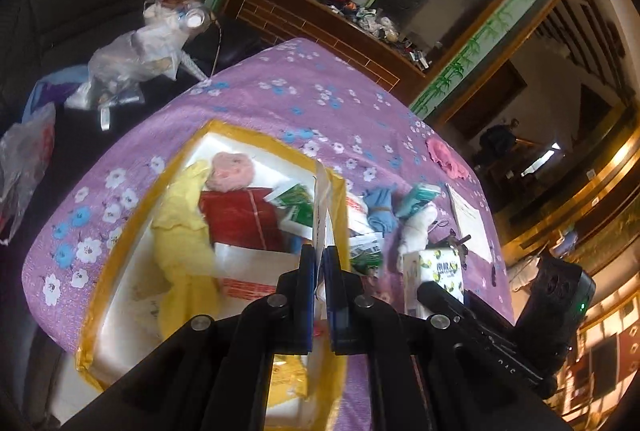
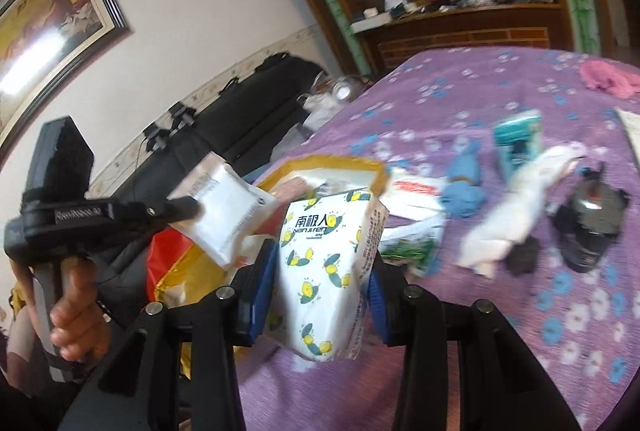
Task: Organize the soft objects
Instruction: 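Grasp a white packet with the left gripper while right carries tissue pack to box, then release tissue pack and white packet into the foam box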
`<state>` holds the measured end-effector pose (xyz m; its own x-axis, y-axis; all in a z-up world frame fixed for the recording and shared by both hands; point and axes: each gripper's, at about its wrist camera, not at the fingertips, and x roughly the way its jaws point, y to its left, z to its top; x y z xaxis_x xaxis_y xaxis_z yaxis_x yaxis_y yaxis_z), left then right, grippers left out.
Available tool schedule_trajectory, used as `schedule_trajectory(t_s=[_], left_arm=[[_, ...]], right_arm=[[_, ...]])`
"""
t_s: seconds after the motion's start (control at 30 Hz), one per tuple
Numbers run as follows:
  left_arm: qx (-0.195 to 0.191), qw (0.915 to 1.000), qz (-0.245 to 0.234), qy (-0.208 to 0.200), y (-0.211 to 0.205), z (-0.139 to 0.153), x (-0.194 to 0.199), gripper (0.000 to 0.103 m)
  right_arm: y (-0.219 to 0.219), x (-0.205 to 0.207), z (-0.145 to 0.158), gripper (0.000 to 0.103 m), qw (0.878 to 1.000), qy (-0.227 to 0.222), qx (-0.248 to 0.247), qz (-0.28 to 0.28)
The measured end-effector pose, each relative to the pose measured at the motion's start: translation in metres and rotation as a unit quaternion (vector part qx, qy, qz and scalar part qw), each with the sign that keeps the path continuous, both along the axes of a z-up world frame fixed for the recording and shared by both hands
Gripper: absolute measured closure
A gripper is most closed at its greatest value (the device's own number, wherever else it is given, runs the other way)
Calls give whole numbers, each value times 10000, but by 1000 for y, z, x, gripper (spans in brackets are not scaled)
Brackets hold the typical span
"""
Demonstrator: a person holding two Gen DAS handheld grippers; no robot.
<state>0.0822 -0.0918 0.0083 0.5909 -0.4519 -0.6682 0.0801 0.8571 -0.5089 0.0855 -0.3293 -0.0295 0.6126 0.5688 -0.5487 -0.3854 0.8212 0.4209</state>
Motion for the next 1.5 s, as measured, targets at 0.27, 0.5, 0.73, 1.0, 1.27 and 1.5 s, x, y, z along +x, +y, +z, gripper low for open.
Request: schedule_trajectory(t_s=[0.27,0.5,0.73,1.0,1.27,1.5], left_arm=[[35,9995,280,105,32,-22,16,100],[618,9966,518,191,38,-47,18,91],[312,9968,738,25,43,-42,8,24],[913,9924,664,-484,9,-7,-11,24],[1089,9906,355,-747,-35,19,-28,24],[1208,9906,-98,-629,-85,16,-30,24]], right_arm=[[52,35,-13,62,9984,361,-212,383],[88,42,-31,59,9952,527,-676,480],[84,25,-17,35,9962,241,-713,448],[43,9,-3,28,9991,189,-200,329],[-22,-1,-2,25,9995,229,187,-128],[-82,-7,-22,26,9954,550,440,-642]])
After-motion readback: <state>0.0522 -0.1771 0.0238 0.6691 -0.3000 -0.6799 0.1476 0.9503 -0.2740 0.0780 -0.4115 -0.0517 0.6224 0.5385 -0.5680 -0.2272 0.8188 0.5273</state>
